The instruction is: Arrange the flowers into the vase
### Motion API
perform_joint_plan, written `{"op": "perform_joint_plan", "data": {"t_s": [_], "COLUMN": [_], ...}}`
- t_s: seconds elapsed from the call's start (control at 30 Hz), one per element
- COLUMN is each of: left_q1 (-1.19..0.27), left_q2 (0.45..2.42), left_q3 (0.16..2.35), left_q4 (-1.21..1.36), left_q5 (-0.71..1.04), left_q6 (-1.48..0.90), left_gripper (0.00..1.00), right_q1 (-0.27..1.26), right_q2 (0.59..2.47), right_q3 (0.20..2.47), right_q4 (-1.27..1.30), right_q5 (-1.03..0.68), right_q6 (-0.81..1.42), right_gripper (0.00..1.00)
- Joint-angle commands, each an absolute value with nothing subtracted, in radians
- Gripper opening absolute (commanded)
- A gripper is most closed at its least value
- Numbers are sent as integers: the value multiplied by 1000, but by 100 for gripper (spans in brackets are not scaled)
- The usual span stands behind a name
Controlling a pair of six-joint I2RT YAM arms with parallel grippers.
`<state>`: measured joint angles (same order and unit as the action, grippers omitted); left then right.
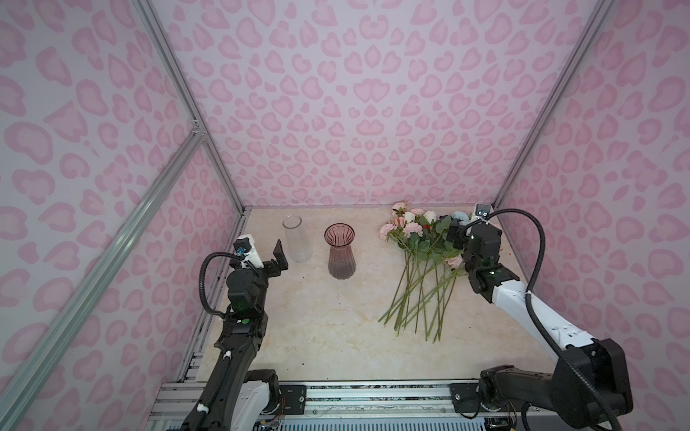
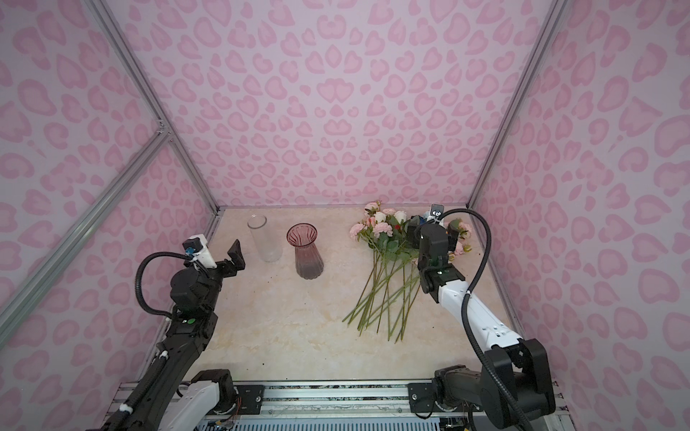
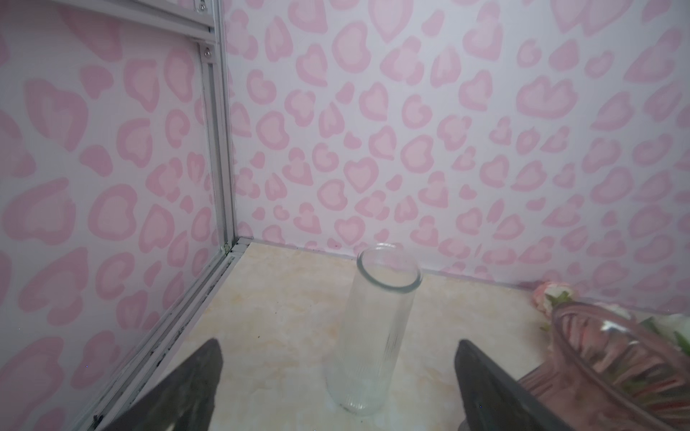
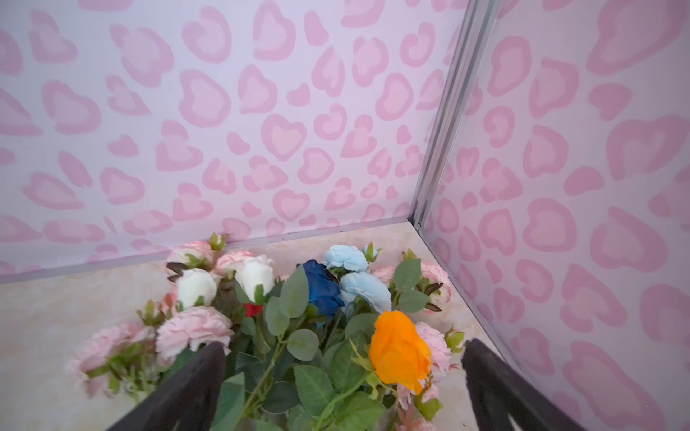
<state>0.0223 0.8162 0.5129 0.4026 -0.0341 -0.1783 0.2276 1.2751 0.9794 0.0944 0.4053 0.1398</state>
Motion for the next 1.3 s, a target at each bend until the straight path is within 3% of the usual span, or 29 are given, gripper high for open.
{"op": "perform_joint_plan", "data": {"t_s": [0.0, 0.07, 0.13, 0.23, 0.33, 0.5, 0.67, 0.77, 1.27], "left_q1": [20, 22, 21, 30, 30, 29, 29, 26, 0], "left_q2": [753, 723, 684, 598, 582, 664, 674, 655, 608], "left_q3": [621, 719, 779, 743, 755, 798, 703, 666, 634], "left_q4": [155, -24, -171, -182, -245, -460, -469, -478, -504], "left_q5": [-74, -129, -162, -134, -36, 82, 278, 320, 362], "left_q6": [-412, -635, -693, -736, -710, -701, -721, -721, -675], "left_gripper": [98, 98, 98, 98, 100, 91, 78, 76, 80], "right_q1": [208, 159, 86, 85, 173, 373, 503, 565, 726], "right_q2": [1288, 1283, 1269, 1274, 1319, 1423, 1597, 1700, 2085], "right_q3": [1143, 1122, 1074, 1097, 1195, 1341, 1542, 1669, 2165], "right_q4": [-435, -441, -359, -368, -472, -583, -655, -693, -880], "right_q5": [385, 292, 68, -49, -50, -18, -42, -75, -89], "right_q6": [400, 568, 607, 584, 549, 530, 581, 578, 590], "right_gripper": [100, 100, 70, 50, 51, 56, 59, 59, 56]}}
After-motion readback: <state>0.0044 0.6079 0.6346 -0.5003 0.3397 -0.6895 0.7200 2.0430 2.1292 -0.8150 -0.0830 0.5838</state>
